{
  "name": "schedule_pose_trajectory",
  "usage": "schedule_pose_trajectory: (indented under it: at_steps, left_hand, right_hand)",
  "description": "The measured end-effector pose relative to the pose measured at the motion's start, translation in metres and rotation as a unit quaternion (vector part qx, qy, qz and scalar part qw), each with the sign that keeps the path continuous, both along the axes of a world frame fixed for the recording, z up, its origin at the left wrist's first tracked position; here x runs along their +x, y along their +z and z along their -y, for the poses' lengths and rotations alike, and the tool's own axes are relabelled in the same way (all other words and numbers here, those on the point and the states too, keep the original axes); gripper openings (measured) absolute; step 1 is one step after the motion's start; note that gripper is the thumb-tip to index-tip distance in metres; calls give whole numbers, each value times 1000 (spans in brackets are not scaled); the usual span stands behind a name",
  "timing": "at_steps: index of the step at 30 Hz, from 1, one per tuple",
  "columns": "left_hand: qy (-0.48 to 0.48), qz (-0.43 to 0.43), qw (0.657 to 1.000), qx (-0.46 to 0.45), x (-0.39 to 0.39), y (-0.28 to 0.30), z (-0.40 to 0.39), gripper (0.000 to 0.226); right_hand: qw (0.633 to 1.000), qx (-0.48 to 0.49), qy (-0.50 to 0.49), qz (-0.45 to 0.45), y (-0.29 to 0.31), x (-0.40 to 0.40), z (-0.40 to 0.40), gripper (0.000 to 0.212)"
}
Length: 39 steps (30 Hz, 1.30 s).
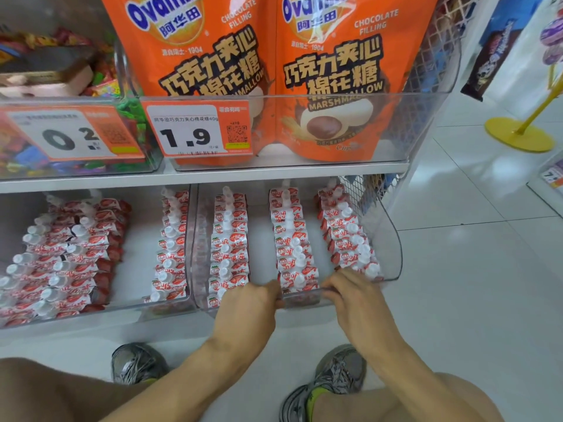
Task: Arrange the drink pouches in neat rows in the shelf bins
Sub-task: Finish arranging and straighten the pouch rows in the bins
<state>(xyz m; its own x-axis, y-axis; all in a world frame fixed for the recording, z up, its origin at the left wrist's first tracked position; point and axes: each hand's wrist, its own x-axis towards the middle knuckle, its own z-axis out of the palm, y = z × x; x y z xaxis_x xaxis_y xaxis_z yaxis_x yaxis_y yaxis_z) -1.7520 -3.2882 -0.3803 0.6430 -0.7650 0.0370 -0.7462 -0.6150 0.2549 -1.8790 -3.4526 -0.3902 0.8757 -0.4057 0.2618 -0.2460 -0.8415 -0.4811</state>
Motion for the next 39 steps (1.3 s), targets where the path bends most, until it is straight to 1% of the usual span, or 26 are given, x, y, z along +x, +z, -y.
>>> schedule_pose_trajectory:
  at_steps: [3, 6, 8, 12, 14, 16, 18, 20, 22, 25, 28, 30, 32, 34, 37, 39]
  left_hand:
    - [20, 15, 999, -24, 10, 0, 12, 9]
    - [39, 29, 997, -53, 28, 1, 19, 7]
    - [45, 37, 996, -70, 38, -2, 19, 8]
    - [39, 56, 994, -86, 48, -5, 17, 21]
    - [25, 56, 993, -98, 47, -8, 15, 24]
    - [19, 47, 991, -122, 47, -13, 16, 24]
    - [20, 19, 989, -145, 47, -18, 19, 23]
    - [18, -5, 987, -157, 46, -20, 24, 22]
    - [8, -12, 987, -163, 42, -21, 29, 22]
    - [-1, -17, 987, -157, 40, -26, 32, 13]
    - [-4, -27, 991, -130, 40, -22, 27, 5]
    - [-21, -64, 987, -148, 38, -10, 19, 18]
    - [-47, -75, 975, -204, 34, 7, -1, 28]
    - [-55, -40, 966, -251, 35, 24, -35, 27]
    - [-2, 0, 961, -277, 48, 40, -98, 19]
    - [44, 23, 964, -262, 65, 45, -141, 20]
  right_hand:
    - [1000, 1, -8, 16, 5, 16, 13, 15]
    - [1000, -12, -8, 20, 8, 34, 17, 12]
    - [1000, -4, -12, 16, 7, 44, 14, 10]
    - [1000, 3, -19, 9, -2, 53, 8, 10]
    - [1000, 7, -24, 6, -2, 52, 6, 9]
    - [999, 12, -32, 1, 2, 50, 5, 7]
    - [999, 16, -42, -5, 4, 48, 6, 7]
    - [998, 21, -55, -8, 3, 45, 9, 10]
    - [997, 23, -70, -15, 3, 41, 13, 10]
    - [997, 16, -67, -31, 7, 37, 18, 5]
    - [997, 3, -40, -60, 13, 35, 19, 7]
    - [996, -7, -31, -81, 18, 34, 17, 16]
    - [998, -17, -30, -61, 26, 35, 10, 24]
    - [1000, -15, -25, -2, 38, 41, -8, 22]
    - [995, -13, 20, 95, 57, 61, -54, 15]
    - [986, -15, 82, 147, 67, 81, -93, 11]
